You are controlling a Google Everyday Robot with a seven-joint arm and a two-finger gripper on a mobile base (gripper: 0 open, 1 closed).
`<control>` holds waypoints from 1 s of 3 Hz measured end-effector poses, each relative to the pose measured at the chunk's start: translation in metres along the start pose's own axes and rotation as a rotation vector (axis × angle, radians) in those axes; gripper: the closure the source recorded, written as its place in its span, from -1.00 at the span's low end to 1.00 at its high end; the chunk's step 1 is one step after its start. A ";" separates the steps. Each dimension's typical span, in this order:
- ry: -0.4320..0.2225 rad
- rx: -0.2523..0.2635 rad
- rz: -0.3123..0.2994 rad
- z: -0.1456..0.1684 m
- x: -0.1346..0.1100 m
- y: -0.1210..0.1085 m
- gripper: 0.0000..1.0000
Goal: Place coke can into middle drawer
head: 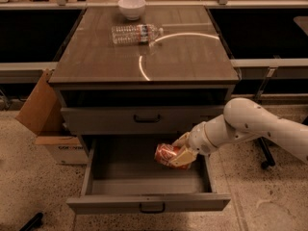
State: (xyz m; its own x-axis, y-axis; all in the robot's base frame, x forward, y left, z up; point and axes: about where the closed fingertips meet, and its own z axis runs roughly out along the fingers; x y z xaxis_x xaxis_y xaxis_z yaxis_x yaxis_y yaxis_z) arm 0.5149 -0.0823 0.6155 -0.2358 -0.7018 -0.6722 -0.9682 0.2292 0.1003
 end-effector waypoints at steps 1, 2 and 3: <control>0.003 0.003 0.008 0.006 0.002 -0.001 1.00; -0.035 0.033 0.034 0.026 0.015 -0.008 1.00; -0.061 0.067 0.058 0.051 0.027 -0.020 1.00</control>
Offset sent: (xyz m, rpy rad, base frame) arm 0.0234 0.0025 -0.0596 0.0709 -0.0454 -0.1343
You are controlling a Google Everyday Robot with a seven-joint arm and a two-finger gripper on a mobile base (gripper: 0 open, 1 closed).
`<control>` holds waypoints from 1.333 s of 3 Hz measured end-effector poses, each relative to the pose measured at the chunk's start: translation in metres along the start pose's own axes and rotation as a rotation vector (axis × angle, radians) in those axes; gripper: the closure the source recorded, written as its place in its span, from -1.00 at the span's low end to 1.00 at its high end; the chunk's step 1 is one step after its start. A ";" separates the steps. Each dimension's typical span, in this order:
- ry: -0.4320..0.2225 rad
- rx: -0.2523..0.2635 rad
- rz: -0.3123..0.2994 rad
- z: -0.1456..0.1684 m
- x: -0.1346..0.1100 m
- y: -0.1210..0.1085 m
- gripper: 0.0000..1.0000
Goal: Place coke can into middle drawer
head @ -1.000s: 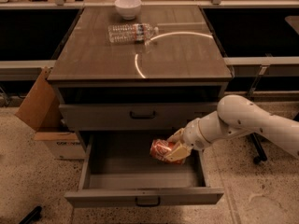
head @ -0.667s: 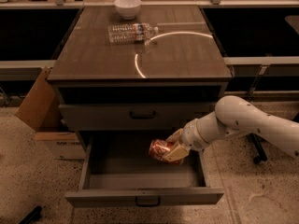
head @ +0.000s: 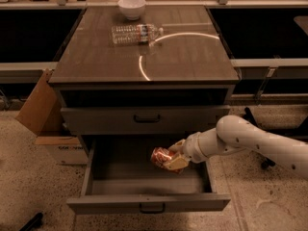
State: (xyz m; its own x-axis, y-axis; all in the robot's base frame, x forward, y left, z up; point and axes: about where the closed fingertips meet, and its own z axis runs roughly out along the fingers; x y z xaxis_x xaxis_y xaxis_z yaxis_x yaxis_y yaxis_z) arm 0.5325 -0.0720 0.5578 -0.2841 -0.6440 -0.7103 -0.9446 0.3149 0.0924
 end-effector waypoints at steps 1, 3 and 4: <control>0.014 0.031 0.021 0.021 0.013 -0.006 1.00; 0.029 0.039 0.073 0.068 0.033 -0.017 1.00; 0.020 0.044 0.102 0.089 0.040 -0.026 1.00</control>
Offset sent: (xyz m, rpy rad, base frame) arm 0.0136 0.0124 -0.0716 -0.0443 0.0235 -0.0951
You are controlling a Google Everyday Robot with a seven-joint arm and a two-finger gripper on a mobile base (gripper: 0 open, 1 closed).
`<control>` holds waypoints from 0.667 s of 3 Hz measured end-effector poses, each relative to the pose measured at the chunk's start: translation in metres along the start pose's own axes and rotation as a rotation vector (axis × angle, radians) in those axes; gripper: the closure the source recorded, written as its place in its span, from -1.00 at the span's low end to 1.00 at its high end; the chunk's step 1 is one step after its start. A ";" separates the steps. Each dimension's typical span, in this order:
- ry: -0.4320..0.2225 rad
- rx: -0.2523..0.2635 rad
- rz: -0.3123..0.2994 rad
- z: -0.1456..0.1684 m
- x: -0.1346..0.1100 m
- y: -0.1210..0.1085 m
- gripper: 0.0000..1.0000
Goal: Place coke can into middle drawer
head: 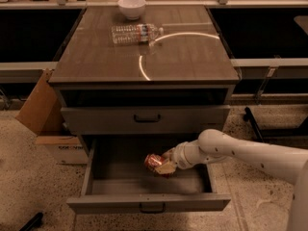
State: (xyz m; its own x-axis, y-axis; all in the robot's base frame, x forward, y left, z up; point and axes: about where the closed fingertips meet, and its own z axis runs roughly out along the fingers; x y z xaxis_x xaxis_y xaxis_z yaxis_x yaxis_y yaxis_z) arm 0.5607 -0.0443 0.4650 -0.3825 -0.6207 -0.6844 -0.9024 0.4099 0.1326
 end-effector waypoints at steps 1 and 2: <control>0.003 0.016 0.037 0.016 0.009 -0.008 1.00; 0.001 0.035 0.077 0.025 0.019 -0.014 0.63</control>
Offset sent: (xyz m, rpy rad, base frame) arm 0.0155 -0.0082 -0.0489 0.0024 0.0446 -0.1387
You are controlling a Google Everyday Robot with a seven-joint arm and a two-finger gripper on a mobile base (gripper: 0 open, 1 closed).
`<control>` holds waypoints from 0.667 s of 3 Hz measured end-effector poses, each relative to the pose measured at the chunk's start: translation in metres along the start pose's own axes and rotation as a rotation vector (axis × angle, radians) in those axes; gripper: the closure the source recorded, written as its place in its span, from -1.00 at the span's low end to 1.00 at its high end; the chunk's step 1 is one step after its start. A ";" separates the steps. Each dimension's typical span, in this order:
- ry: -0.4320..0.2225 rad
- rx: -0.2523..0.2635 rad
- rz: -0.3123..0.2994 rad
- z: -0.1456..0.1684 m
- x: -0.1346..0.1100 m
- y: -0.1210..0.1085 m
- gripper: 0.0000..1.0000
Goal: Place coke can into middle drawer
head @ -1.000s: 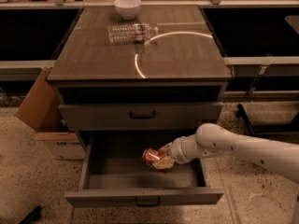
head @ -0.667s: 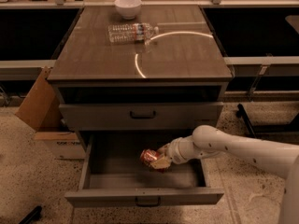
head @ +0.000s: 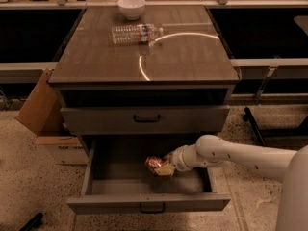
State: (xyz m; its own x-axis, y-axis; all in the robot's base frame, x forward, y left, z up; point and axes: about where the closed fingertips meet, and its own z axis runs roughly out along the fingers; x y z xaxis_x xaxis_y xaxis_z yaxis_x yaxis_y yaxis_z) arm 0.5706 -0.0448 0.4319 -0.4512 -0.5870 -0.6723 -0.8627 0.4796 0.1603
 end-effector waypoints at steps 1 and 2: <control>0.007 0.005 0.029 0.008 0.009 -0.004 0.15; 0.014 0.004 0.040 0.013 0.014 -0.006 -0.31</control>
Offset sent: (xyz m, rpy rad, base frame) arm 0.0052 -0.0080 -0.0269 -0.0114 0.0394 -0.0431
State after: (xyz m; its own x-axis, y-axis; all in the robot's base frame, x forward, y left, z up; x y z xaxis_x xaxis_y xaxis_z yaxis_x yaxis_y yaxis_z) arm 0.5726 -0.0479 0.4120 -0.4886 -0.5765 -0.6549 -0.8430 0.5057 0.1837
